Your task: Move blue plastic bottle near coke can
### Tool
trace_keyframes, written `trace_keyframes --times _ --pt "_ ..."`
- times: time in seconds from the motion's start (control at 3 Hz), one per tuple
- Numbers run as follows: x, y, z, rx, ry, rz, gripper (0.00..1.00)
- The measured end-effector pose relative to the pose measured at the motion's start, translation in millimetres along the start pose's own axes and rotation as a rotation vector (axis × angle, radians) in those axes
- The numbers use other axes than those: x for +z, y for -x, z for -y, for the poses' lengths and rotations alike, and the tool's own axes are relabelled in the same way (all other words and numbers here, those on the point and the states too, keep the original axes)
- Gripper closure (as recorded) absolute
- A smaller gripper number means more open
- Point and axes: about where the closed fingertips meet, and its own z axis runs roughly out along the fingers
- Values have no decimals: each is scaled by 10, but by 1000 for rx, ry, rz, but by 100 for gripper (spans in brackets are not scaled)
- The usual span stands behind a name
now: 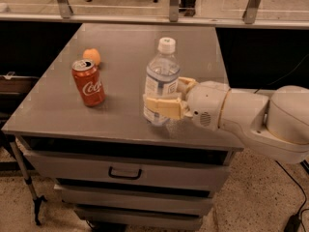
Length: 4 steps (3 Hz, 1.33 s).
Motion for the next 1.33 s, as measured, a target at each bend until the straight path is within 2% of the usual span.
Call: trace_keyframes --times 0.67,1.0,1.33 --pt "643 -126 -79 -97 3 31 100" --pt "643 -126 -79 -97 3 31 100" --pt "679 7 -85 -124 15 29 100"
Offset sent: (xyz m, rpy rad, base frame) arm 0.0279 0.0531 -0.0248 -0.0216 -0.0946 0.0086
